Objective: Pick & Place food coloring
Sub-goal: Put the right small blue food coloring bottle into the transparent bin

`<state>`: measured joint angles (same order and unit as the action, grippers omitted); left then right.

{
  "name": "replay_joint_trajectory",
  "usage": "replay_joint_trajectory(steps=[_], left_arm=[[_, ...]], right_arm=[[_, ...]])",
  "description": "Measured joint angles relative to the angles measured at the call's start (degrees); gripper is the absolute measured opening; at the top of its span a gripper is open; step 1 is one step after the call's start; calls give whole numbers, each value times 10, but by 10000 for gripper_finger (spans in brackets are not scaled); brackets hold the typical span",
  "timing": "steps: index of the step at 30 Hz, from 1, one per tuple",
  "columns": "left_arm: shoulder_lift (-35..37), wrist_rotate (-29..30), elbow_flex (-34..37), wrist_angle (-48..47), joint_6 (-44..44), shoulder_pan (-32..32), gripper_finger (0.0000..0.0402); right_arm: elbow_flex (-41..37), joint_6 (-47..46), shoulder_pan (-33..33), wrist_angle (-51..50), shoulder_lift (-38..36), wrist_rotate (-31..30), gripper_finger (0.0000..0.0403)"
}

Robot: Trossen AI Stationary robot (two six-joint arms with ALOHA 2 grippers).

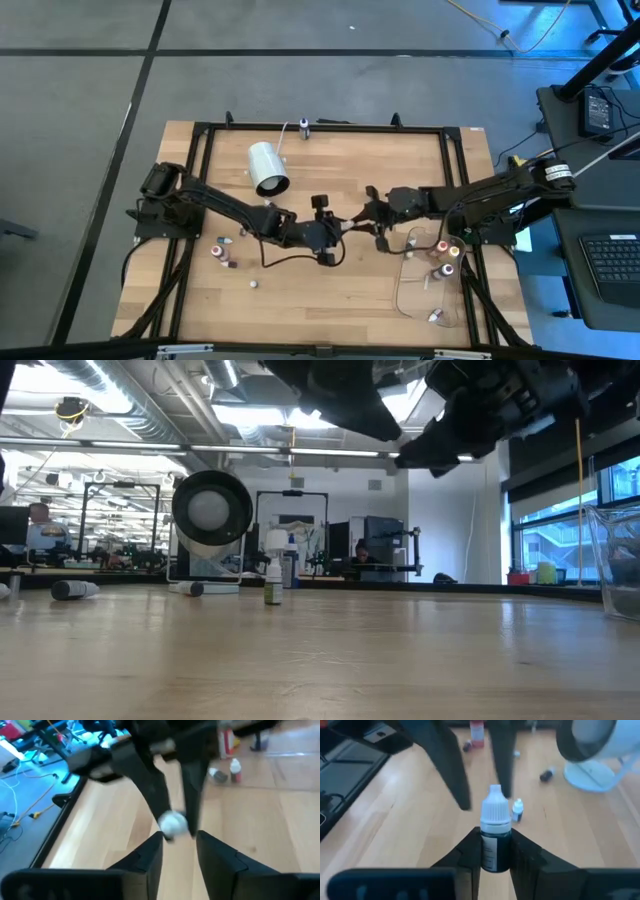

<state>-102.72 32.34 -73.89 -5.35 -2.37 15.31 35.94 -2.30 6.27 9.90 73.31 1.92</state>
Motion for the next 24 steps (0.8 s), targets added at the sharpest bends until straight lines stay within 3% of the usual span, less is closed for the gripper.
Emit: replay_joint_trajectory(steps=[5,12,16,24], left_arm=[[19,-1,0,-73,-5,12,146],[41,1,0,-164,-5,23,154],[41,2,0,-172,-5,23,151],[41,1,0,-178,-4,22,154]], right_arm=[[45,-51,8,-162,-14,-30,70],[121,-155,36,-438,-18,-22,79],[167,-207,72,-527,-33,-22,77],[199,-439,196,-651,-52,-37,77]])
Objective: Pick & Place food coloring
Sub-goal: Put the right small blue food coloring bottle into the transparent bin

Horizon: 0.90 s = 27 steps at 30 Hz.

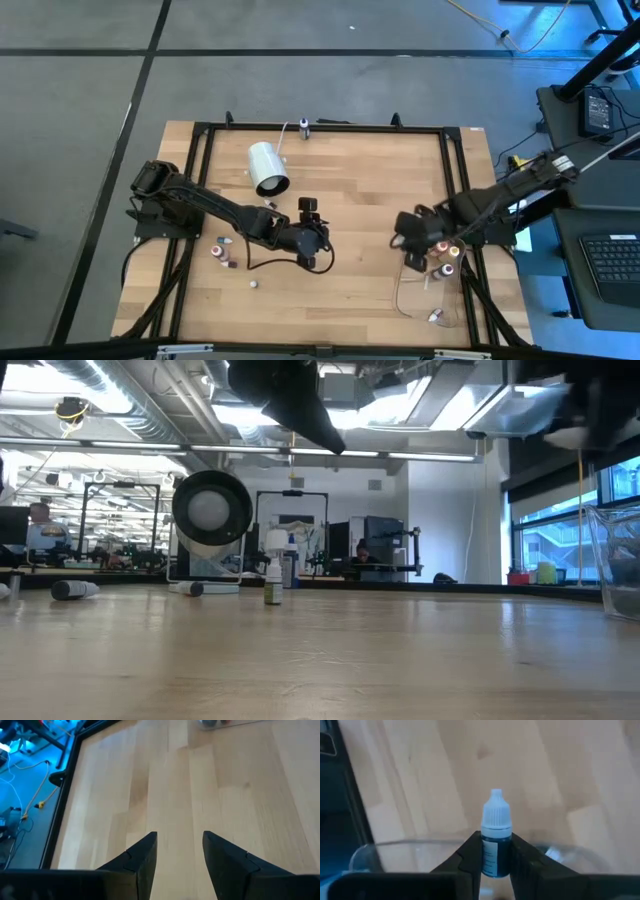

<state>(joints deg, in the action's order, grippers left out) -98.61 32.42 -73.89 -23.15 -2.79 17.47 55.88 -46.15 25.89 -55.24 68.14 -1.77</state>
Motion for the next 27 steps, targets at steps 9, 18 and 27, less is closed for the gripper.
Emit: replay_joint_trajectory(steps=[9,18,27], left_arm=[[0,-4,0,0,-14,0,150],[0,-6,0,2,-15,0,149],[0,-6,0,2,-12,0,152]], right_arm=[[-16,-204,149,6,2,-62,79],[-137,-313,190,145,3,-63,80],[-198,-314,190,220,3,-62,81]])
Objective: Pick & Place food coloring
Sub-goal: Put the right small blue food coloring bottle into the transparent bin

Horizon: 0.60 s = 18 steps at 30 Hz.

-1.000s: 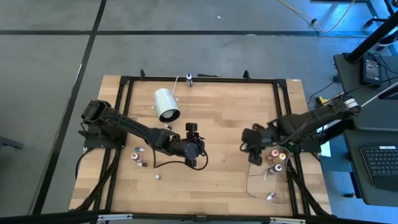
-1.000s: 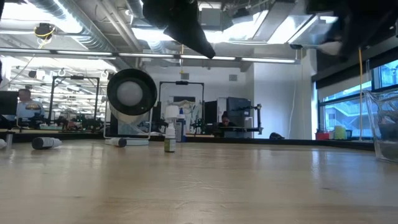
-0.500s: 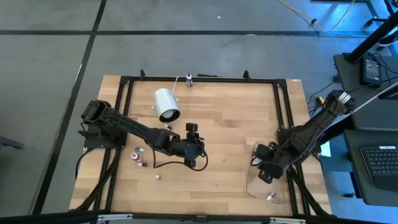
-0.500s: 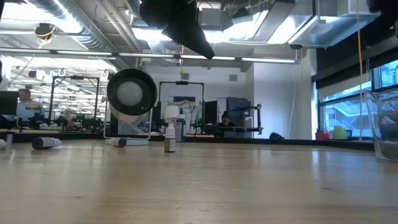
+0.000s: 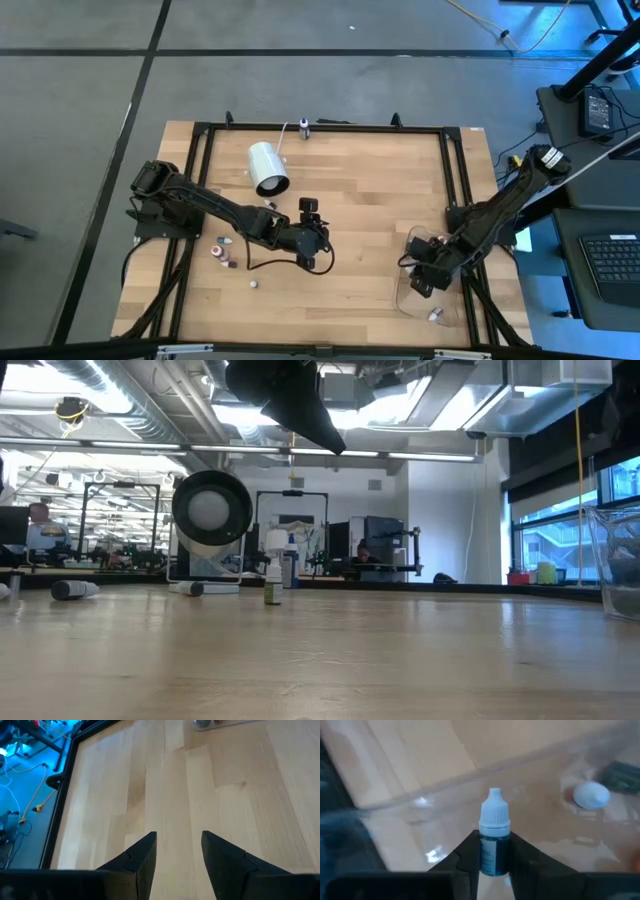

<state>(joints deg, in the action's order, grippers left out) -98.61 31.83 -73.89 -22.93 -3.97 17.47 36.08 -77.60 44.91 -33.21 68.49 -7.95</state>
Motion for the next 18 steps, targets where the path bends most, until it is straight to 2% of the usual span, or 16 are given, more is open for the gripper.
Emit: replay_joint_trajectory(steps=[9,18], left_arm=[[0,0,0,5,-27,0,150],[0,-1,0,3,-19,-2,171]], right_arm=[[0,0,0,27,-1,0,81],[0,0,0,39,-1,8,86]])
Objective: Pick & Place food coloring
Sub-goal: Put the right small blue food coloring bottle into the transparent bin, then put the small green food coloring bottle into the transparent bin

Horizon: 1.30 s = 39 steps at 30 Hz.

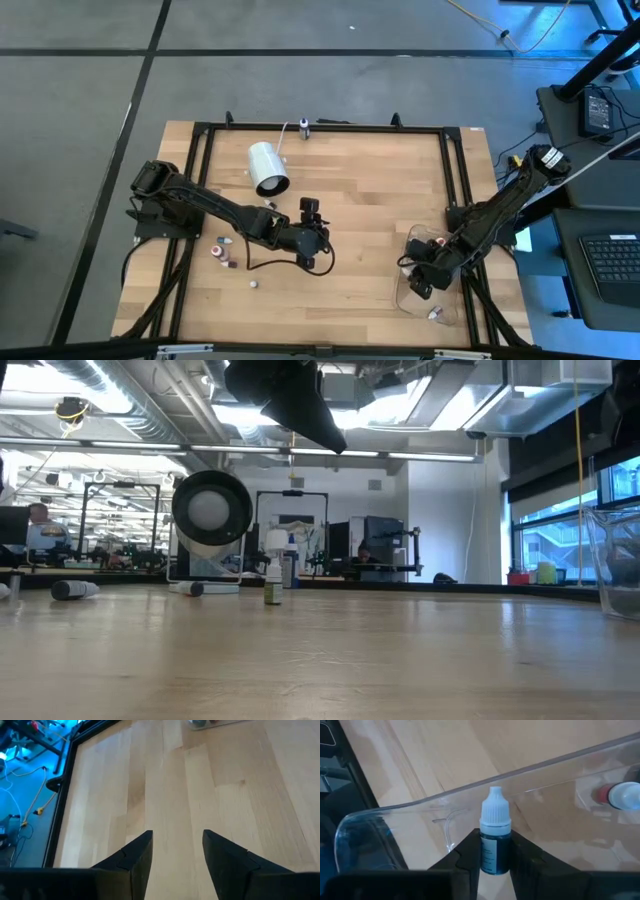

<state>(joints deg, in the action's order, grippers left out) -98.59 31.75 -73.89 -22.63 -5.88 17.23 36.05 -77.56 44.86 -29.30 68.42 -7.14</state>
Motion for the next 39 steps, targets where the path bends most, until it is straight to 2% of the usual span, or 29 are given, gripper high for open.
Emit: replay_joint_trajectory(steps=[8,15,18,24,31,39], left_arm=[[0,-81,0,-44,37,-35,215],[0,-137,3,-129,44,-89,228],[0,-143,18,-139,73,-112,228],[0,-234,65,-121,77,-151,226],[0,-290,104,-42,58,-159,218],[-3,-273,106,-41,62,-154,190]], right_arm=[[0,0,0,0,0,1,139],[0,0,0,0,0,2,168],[0,0,0,0,0,2,171],[0,0,0,0,0,3,167],[0,0,0,-1,0,2,167],[0,0,0,-1,0,2,167]])
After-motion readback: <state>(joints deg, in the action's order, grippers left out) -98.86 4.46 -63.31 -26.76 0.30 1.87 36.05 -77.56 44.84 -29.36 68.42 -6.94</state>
